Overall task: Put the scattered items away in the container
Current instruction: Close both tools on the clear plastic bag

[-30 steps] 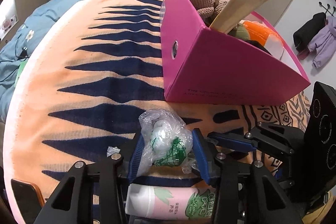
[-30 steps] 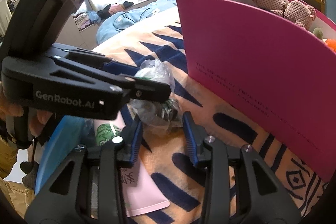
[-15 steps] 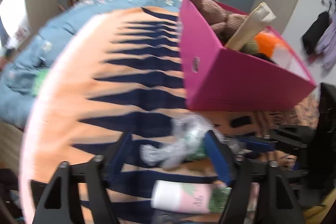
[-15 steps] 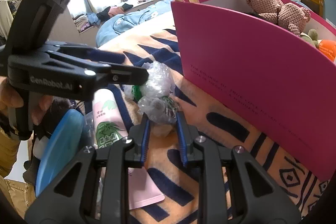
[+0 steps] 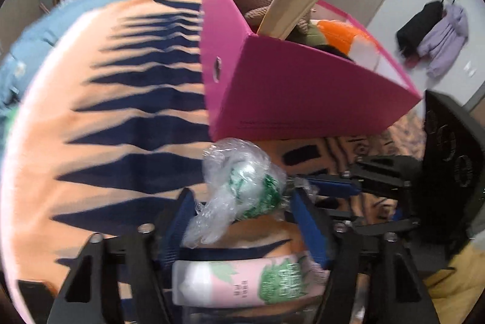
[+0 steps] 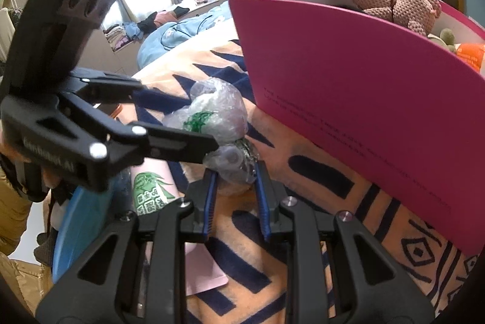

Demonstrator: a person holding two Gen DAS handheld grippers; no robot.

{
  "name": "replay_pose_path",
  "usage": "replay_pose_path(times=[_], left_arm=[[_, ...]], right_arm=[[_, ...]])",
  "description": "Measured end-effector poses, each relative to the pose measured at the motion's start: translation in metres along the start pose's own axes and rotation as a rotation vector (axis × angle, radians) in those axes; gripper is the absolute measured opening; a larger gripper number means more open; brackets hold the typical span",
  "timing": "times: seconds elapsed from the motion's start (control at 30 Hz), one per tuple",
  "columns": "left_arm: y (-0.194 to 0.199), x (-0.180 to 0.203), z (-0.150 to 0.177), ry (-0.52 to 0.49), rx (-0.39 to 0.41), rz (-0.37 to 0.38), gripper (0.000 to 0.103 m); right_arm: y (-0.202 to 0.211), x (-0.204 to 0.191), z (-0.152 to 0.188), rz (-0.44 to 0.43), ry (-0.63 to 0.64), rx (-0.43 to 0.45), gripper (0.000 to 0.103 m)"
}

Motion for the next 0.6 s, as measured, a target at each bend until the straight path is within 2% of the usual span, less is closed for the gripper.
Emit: replay_pose_path(times=[0.1, 0.2, 0.3, 0.43, 0.6], left_arm=[[0.0, 0.0, 0.001, 0.004, -0.003, 0.041, 0.042], [0.002, 0.0, 0.004, 0.004, -0.006, 0.054, 0.039], [0.003, -0.002, 0.006, 0.018, -0.01, 0.065, 0.039], [0.003, -0.002, 0.006, 0.023, -0.017, 0.058, 0.039], [-0.001, -0.003, 0.005, 0.037, -0.025, 0.061, 0.039]], right_arm=[[0.0, 0.003, 0.001, -0.003, -0.002, -0.001, 0.026], [0.0, 0.006, 0.002, -0.009, -0.009, -0.003, 0.028], [0.001, 0.01, 0.003, -0.012, -0.019, -0.003, 0.029], [0.002, 0.014, 0.005, -0.001, -0.019, -0.002, 0.042], [0.002, 0.014, 0.004, 0.009, 0.001, 0.005, 0.044]])
Point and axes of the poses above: each gripper's, at about its wrist camera, not at the fingertips, and y roughly against the way its jaws point, x to its right, z to its underside, the point moved 1 cm from there along -y, roughly the way its jaws point, and after that the axes turned 3 degrees about x, right-handed, at the moved point
